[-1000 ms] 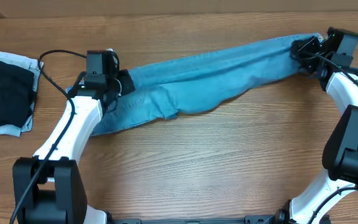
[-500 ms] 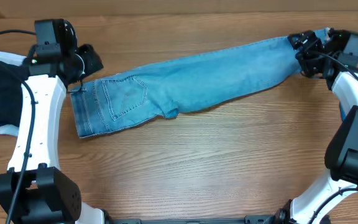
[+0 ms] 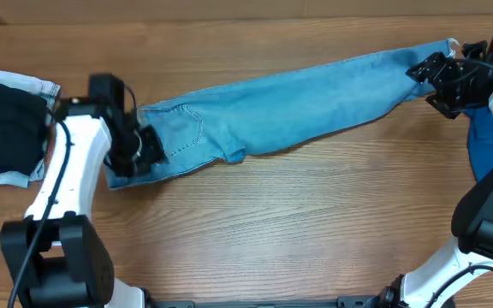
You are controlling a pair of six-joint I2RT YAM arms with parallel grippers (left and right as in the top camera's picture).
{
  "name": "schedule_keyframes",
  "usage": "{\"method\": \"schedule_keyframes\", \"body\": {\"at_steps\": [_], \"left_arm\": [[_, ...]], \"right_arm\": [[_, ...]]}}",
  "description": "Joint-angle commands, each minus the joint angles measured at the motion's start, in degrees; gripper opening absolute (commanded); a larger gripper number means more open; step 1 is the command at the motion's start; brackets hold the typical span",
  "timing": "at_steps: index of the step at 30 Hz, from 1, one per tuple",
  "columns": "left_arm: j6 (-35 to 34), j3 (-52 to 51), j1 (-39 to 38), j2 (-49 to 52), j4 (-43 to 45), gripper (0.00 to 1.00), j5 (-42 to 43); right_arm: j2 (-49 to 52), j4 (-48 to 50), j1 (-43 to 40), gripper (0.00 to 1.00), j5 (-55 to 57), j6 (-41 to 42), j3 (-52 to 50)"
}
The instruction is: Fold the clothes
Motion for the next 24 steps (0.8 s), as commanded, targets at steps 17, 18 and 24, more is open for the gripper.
{"method": "schedule_keyframes", "body": {"at_steps": [17, 18, 24], "left_arm": [[-23.1, -21.7, -7.9, -0.2, 33.9, 0.64, -2.7], [-23.3, -21.7, -7.9, -0.2, 36.0, 0.64, -3.1], [-25.1, -21.7, -8.0, -0.2, 42.3, 0.65, -1.1]], "right_arm": [[-1.5, -2.4, 0.0, 0.88, 0.2, -1.9, 1.2], [-1.5, -2.4, 0.0, 0.88, 0.2, -1.9, 1.2], [-1.5, -2.3, -0.1, 0.88, -0.3, -3.3, 1.2]]}}
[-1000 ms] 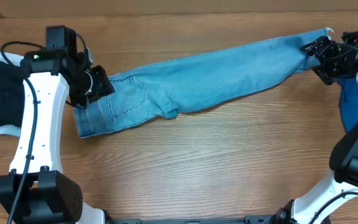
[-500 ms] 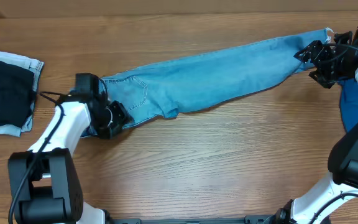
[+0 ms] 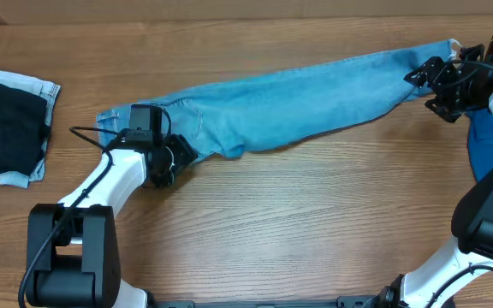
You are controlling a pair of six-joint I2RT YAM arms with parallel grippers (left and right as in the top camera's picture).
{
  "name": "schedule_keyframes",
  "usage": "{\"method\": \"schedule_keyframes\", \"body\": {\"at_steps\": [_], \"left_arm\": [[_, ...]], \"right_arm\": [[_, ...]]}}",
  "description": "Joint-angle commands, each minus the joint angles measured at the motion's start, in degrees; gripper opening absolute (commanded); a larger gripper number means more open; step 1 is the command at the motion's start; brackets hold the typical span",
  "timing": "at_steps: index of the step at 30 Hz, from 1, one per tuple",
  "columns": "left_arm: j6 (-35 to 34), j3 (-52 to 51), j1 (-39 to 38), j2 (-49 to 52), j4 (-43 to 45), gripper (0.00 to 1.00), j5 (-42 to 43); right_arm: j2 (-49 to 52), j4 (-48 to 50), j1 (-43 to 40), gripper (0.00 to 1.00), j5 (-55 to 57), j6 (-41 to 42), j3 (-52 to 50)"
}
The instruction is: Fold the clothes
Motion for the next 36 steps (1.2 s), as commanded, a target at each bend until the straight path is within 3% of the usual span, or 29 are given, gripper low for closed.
{"method": "schedule_keyframes", "body": {"at_steps": [1, 4, 7, 14, 23, 25, 28, 30, 31, 36], "left_arm": [[-2.5, -0.2, -0.1, -0.2, 2.3, 0.65, 0.0], [-2.5, -0.2, -0.1, -0.2, 3.1, 0.66, -0.3], [-2.2, -0.2, 0.7, -0.2, 4.7, 0.72, -3.6], [-1.3, -0.2, 1.4, -0.2, 5.6, 0.68, -4.7], [-5.1, -0.2, 1.4, 1.4, 9.7, 0.73, -7.7], [-5.1, -0.2, 1.5, 3.2, 10.2, 0.68, -7.6], [-5.1, -0.2, 1.5, 6.9, 10.2, 0.49, -6.4], [-4.4, -0.2, 1.6, 8.1, 10.1, 0.17, -5.8], [-2.9, -0.2, 1.7, 8.0, 10.1, 0.08, -5.9], [7.3, 0.0, 10.0, 5.4, 4.4, 0.04, -6.1]], "right_arm": [[-1.5, 0.1, 0.0, 0.88, -0.5, -1.7, 1.2], [-1.5, 0.3, 0.0, 0.88, -0.5, -1.7, 1.2], [-1.5, 0.3, 0.0, 0.88, -0.5, -1.7, 1.2], [-1.5, 0.1, 0.0, 0.87, -0.5, -1.7, 1.2], [-1.5, 0.2, 0.0, 0.87, -0.5, -1.7, 1.2], [-1.5, 0.1, 0.0, 0.87, -0.5, -1.7, 1.2], [-1.5, -0.3, 0.0, 0.87, -0.5, -1.7, 1.2], [-1.5, -0.8, 0.0, 0.87, -0.5, -1.7, 1.2], [-1.5, -1.1, -0.2, 0.87, -0.4, -1.7, 1.2], [-1.5, -4.6, -2.1, 0.82, 4.4, -1.7, 1.2]]}}
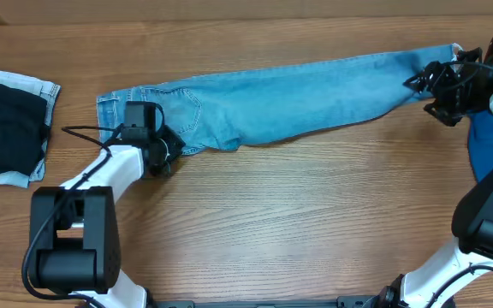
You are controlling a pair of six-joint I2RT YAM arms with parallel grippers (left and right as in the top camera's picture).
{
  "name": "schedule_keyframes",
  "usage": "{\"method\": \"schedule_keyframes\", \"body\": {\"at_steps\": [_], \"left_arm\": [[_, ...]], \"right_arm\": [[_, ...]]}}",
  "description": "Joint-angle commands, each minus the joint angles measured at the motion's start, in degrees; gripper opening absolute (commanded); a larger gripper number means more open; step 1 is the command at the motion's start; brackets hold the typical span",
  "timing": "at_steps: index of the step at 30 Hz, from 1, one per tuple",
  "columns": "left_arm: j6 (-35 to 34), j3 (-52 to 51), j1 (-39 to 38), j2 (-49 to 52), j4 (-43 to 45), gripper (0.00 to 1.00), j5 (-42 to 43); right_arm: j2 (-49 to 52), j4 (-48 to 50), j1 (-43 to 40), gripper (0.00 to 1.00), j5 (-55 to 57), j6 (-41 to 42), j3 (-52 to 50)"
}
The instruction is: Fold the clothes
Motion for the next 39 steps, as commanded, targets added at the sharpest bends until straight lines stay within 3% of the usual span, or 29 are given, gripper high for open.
{"method": "schedule_keyframes", "body": {"at_steps": [1, 4, 7, 8, 9, 10, 11, 16, 17, 19, 20, 23, 28, 33, 39], "left_arm": [[11.9, -0.6, 8.9, 0.1, -5.6, 0.04, -2.9], [18.7, -0.4, 13.0, 0.1, -9.7, 0.04, -3.7], [20.9, -0.4, 13.8, 0.1, -12.1, 0.04, -6.3], [21.8, -0.4, 13.8, 0.1, -12.0, 0.04, -6.3], [22.0, -0.4, 13.6, 0.1, -11.9, 0.04, -6.3], [22.0, -0.4, 13.4, 0.1, -11.9, 0.04, -6.3], [22.0, -0.4, 13.3, 0.1, -11.9, 0.04, -6.3], [22.0, -0.4, 13.1, 0.1, -12.2, 0.04, -6.3], [22.0, -0.4, 13.1, 0.1, -12.4, 0.04, -6.3], [22.0, -0.4, 13.1, 0.1, -12.7, 0.04, -6.3], [22.0, -0.4, 13.1, 0.1, -12.8, 0.04, -6.3], [22.0, -0.4, 13.1, 0.1, -12.7, 0.04, -6.3], [22.0, -0.4, 13.1, 0.1, -12.5, 0.04, -6.3], [21.7, -0.4, 13.1, 0.1, -11.9, 0.04, -6.3], [21.5, -0.4, 13.1, 0.1, -12.0, 0.04, -5.9]], "right_arm": [[-1.5, -1.3, -1.9, 0.82, 4.4, -0.4, 1.2], [-1.5, -0.2, -2.3, 0.82, 3.3, 0.0, 1.2], [-1.5, 0.9, -1.7, 0.77, 0.9, 0.0, 1.2], [-1.5, 1.0, -0.9, 0.68, 0.5, 0.0, 1.2], [-1.5, 0.9, 0.3, 0.34, -0.1, 0.0, 1.2], [-1.5, 0.7, 1.8, 0.15, -0.9, 0.0, 1.2], [-1.5, 0.9, 3.4, 0.04, -0.9, 0.0, 1.1], [-1.3, 5.3, 9.1, 0.04, 10.1, 0.2, 1.0], [-1.3, 6.4, 9.3, 0.08, 11.8, -0.9, 1.0], [-1.4, 8.3, 8.5, 0.51, 10.6, -9.6, 1.0], [-1.4, 8.5, 7.8, 0.63, 9.7, -14.8, 1.0], [-1.4, 9.7, 5.0, 0.75, 9.0, -22.6, 1.0], [-1.4, 15.0, -0.2, 0.96, -5.4, -33.2, 1.0], [0.0, 16.7, -0.7, 0.99, -5.3, -36.0, 1.0], [5.5, 16.3, -0.7, 0.85, -6.7, -34.3, 1.0]]}}
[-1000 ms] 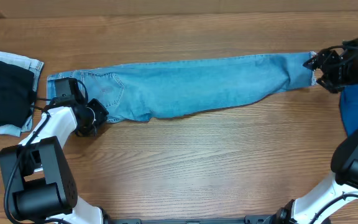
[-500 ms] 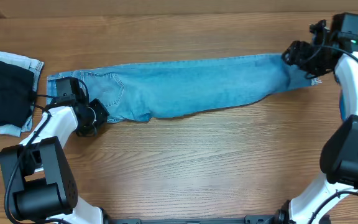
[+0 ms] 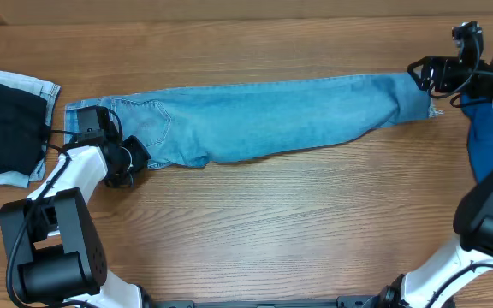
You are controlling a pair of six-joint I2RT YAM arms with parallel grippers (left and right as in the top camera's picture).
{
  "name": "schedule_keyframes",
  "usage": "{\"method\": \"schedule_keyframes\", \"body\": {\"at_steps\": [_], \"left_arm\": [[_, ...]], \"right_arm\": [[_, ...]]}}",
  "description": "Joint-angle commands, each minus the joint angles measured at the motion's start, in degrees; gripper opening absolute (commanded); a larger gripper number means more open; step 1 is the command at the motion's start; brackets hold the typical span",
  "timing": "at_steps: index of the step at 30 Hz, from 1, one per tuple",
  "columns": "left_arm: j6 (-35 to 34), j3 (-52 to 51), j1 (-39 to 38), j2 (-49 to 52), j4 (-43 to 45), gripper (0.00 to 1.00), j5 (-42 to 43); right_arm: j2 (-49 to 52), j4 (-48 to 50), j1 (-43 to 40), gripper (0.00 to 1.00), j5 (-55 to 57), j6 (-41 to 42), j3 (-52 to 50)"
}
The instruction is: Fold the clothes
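Observation:
A pair of light blue jeans (image 3: 264, 115), folded lengthwise, lies stretched flat across the table, waist to the left and hem to the right. My left gripper (image 3: 129, 160) sits at the lower corner of the waist, below the back pocket, and looks shut on the denim edge. My right gripper (image 3: 419, 72) is at the far upper corner of the hem, touching or just over it. Most of the hem lies flat and uncovered. The overhead view does not show how the right jaws stand.
A stack of folded clothes (image 3: 7, 128), dark cloth on pale denim, lies at the left edge. A bright blue garment (image 3: 484, 141) lies at the right edge under my right arm. Bare wooden table (image 3: 272, 231) fills the front.
The jeans have shifted left and lie straighter and flatter. My left gripper moved left with the waist. My right gripper has come off the middle of the hem to its far corner.
First the jeans lay slanted, each gripper at one end. Then my left gripper was at the lower waist with the waist spread out. The jeans then lay more level, and now they stretch flat and further left, with the hem mostly uncovered.

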Motion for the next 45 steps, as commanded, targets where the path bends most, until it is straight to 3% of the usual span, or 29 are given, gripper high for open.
{"method": "schedule_keyframes", "body": {"at_steps": [1, 5, 7, 9, 12, 14, 17, 21, 29, 31, 33, 35, 40, 43, 45], "left_arm": [[1.9, -1.7, 0.3, 1.4, -1.3, 0.04, -6.4], [1.9, -1.7, 0.3, 1.4, -1.3, 0.04, -6.4], [1.9, -1.7, 0.3, 1.4, -1.4, 0.04, -6.4], [1.9, -1.7, 0.3, 1.4, -1.5, 0.04, -6.3], [1.9, -1.7, 0.3, 1.4, -1.4, 0.04, -6.2], [1.9, -1.7, 0.3, 1.4, -1.3, 0.04, -6.2], [1.9, -1.7, 0.3, 1.4, -1.2, 0.04, -6.2], [1.9, -1.7, 0.3, 1.4, -1.3, 0.04, -6.2], [1.0, -1.7, 0.3, 1.4, -1.3, 0.04, -6.2], [1.0, -1.7, 0.3, 1.4, -1.4, 0.04, -6.2], [1.0, -1.7, 0.3, 1.4, -1.3, 0.04, -6.2], [1.0, -1.7, 0.3, 1.4, -1.2, 0.04, -6.2], [1.0, -1.7, 0.3, 1.4, -1.2, 0.06, -6.2], [1.0, -1.7, 0.3, 1.4, -1.2, 0.06, -6.2], [1.0, -1.7, 0.3, 1.4, -1.2, 0.09, -6.1]], "right_arm": [[4.0, -0.1, 0.1, 0.83, -0.8, 0.7, 1.0], [4.2, 0.6, 0.0, 0.81, 1.2, 1.9, 1.0], [4.3, 1.0, 0.0, 0.75, 1.2, 2.3, 1.0], [4.3, 1.2, 0.0, 0.59, 1.3, 2.5, 1.0], [4.3, 2.1, -0.2, 0.18, 3.9, 7.0, 1.0], [4.3, 2.1, -0.5, 0.04, 4.0, 7.9, 1.0], [4.3, 2.8, -1.5, 0.04, 5.0, 10.1, 1.0], [4.3, 6.5, -3.1, 0.04, 13.0, 20.1, 1.0], [5.0, 10.3, -3.5, 0.08, 13.3, 20.2, 1.0], [5.4, 11.1, -3.5, 0.29, 13.3, 20.2, 1.0], [5.4, 11.2, -3.5, 0.79, 13.4, 20.2, 1.0], [5.4, 11.1, -3.6, 0.91, 13.3, 20.2, 1.0], [5.4, 5.2, -3.5, 0.91, 12.5, 24.5, 1.0], [5.4, -0.8, -1.5, 0.79, 4.4, 24.9, 1.0], [5.4, -2.1, 1.6, 0.65, 3.7, 26.2, 1.0]]}}
